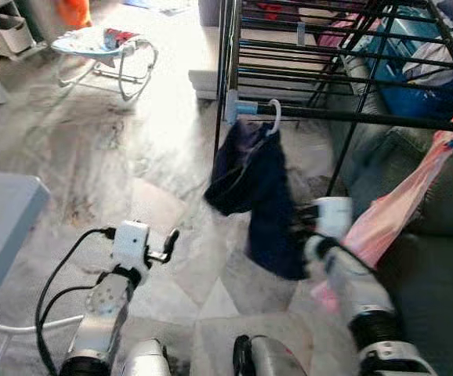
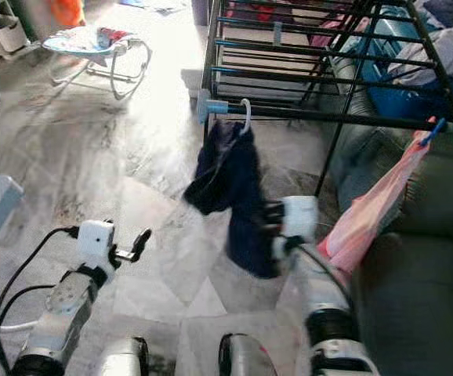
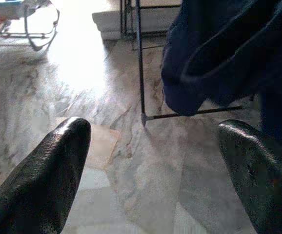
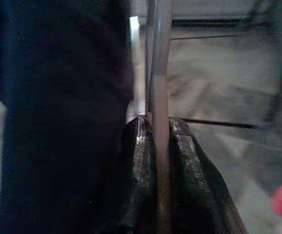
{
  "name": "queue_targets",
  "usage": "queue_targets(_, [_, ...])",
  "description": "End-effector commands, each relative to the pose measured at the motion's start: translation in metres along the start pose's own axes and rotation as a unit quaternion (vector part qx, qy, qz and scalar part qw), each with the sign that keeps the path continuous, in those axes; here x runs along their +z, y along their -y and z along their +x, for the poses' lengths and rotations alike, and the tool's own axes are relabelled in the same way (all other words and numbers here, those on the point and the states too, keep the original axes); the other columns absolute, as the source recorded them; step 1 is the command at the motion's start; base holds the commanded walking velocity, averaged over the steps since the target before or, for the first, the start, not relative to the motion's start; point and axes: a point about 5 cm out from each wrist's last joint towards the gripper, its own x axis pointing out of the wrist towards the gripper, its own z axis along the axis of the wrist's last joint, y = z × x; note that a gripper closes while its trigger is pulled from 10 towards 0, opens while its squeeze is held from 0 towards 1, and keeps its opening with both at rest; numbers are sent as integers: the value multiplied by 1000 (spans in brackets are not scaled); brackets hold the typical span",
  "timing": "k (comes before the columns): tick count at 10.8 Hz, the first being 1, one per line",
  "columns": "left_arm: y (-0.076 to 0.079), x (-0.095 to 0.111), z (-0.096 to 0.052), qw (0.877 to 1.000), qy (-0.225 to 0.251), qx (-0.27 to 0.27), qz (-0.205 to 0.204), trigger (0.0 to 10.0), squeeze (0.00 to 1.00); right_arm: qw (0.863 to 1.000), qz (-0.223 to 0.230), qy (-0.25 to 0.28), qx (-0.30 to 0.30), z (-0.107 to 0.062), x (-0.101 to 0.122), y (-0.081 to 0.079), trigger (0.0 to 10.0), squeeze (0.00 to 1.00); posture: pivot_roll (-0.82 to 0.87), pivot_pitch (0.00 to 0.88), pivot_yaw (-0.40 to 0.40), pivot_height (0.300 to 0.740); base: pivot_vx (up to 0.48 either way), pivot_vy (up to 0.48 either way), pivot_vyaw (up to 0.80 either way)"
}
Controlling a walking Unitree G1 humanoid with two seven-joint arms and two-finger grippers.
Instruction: Hang hanger
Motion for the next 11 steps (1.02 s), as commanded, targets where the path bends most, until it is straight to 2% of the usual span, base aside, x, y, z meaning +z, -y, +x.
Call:
queue_targets(1, [-1,-1,1,1000,-1,5,3,10000,0,1000,-5,3,-21,-2,-2,6,10000,0,5,133,-75,740,0,0,0])
queue_targets(3, [3,0,3,1000,0,3,8,10000,0,1000,-18,15,-5,1,2,-2,10000,0,3,133,-76,740,0,0,0])
queue_targets(4, [4,0,4,1000,0,1,9,10000,0,998,-49,27,40,4,7,-16,10000,0,4,131,-77,740,0,0,0])
queue_targets(6, [6,-2,2,1000,-1,1,11,10000,0,983,-128,41,122,1,10,-39,10000,0,9,131,-81,740,0,0,0])
queue_targets(7, [5,-3,2,1000,-2,2,11,10000,0,978,-147,36,146,-1,7,-44,10000,0,9,132,-82,740,0,0,0])
queue_targets(8, [5,-3,2,1000,-3,1,12,10000,0,976,-154,34,151,-2,5,-45,10000,0,5,132,-82,740,0,0,0])
queue_targets(10, [8,-3,3,1000,-1,-3,15,10000,0,983,-144,28,106,-2,2,-31,10000,0,1,131,-80,740,0,0,0])
queue_targets(11, [9,-2,4,1000,1,-8,15,10000,0,991,-126,42,20,-4,6,-9,10000,0,-1,131,-81,740,0,0,0])
